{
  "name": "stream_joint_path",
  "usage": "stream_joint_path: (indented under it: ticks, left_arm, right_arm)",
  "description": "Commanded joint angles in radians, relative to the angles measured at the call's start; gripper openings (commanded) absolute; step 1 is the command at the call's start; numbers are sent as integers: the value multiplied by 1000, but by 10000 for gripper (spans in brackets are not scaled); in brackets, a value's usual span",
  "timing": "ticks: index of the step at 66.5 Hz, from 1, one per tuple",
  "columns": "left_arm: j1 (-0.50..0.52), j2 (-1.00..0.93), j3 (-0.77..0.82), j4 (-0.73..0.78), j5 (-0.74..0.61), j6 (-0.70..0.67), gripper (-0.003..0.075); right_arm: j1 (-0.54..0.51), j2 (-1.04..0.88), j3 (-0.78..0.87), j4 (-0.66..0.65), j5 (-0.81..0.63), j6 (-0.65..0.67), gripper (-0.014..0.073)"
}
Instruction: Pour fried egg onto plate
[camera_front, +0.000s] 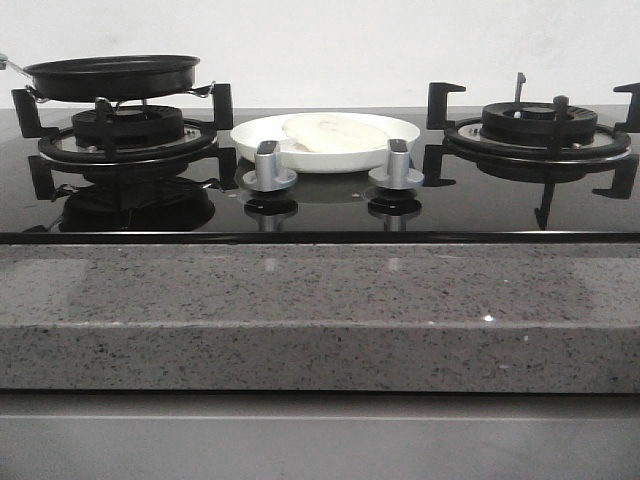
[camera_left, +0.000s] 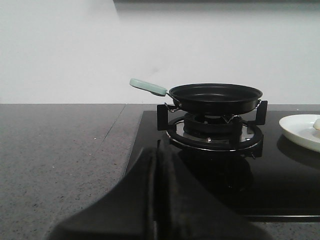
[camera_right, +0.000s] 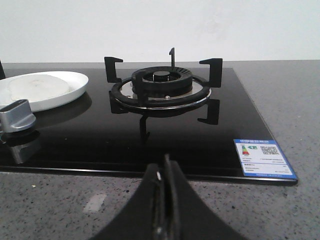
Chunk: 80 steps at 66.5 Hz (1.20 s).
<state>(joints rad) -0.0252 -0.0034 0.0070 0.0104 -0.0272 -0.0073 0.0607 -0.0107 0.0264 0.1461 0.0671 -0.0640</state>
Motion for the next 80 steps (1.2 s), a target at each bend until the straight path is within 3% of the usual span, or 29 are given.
stream_joint_path:
  ticks: [1, 11, 24, 80]
  left_arm:
    - [2, -14, 4, -10, -79, 0, -20]
    - [2, -14, 4, -10, -79, 0, -20]
    - [2, -14, 4, -10, -79, 0, -20]
    - [2, -14, 4, -10, -79, 0, -20]
  right_arm:
    - [-5, -18, -8, -5, -86, -9, -67]
    - [-4, -18, -8, -25, -93, 2, -67]
    - [-4, -18, -8, -155, -92, 129, -67]
    - [-12, -18, -8, -155, -95, 132, -67]
